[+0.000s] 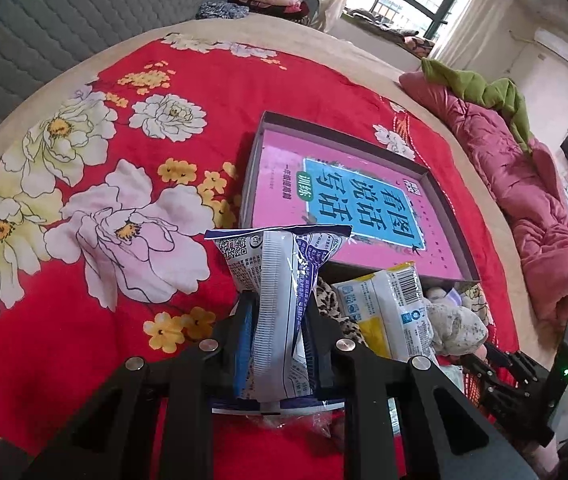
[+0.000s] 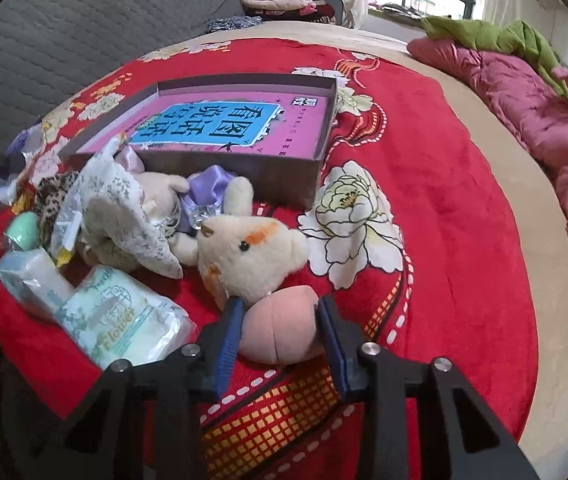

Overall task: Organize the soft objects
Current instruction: 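Carry the packet with the left tool while the right tool carries the sponge into the pink box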

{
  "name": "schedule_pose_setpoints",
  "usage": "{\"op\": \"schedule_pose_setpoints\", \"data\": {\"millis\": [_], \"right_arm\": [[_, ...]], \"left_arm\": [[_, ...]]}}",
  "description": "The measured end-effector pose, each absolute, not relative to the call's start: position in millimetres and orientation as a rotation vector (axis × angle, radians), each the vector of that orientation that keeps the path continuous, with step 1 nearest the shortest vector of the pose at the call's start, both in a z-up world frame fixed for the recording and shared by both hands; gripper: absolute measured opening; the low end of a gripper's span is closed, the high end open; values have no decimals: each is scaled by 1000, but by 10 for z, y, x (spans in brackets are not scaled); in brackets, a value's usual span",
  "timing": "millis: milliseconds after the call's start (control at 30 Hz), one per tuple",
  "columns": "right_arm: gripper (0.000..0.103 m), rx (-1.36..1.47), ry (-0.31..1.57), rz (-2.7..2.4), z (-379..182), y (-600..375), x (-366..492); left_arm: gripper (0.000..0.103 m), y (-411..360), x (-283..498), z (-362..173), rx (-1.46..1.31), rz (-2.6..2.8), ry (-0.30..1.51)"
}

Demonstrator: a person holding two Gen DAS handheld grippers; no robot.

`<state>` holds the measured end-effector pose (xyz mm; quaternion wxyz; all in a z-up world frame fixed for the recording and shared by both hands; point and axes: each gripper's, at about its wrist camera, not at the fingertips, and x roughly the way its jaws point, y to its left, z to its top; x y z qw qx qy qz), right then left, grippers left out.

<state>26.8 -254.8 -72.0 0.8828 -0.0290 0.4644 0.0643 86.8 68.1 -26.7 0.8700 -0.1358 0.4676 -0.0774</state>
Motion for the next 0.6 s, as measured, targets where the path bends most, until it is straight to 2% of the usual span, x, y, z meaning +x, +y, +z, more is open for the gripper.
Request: {"op": "schedule_pose_setpoints", "data": {"millis": [300, 600], "right_arm": [[36, 70, 841, 153, -230, -2723, 120], [36, -85, 753, 206, 124, -2508, 505]], "left_arm": [[23, 633, 835, -148, -261, -172, 946], [23, 624, 907, -21, -235, -169, 907]]}}
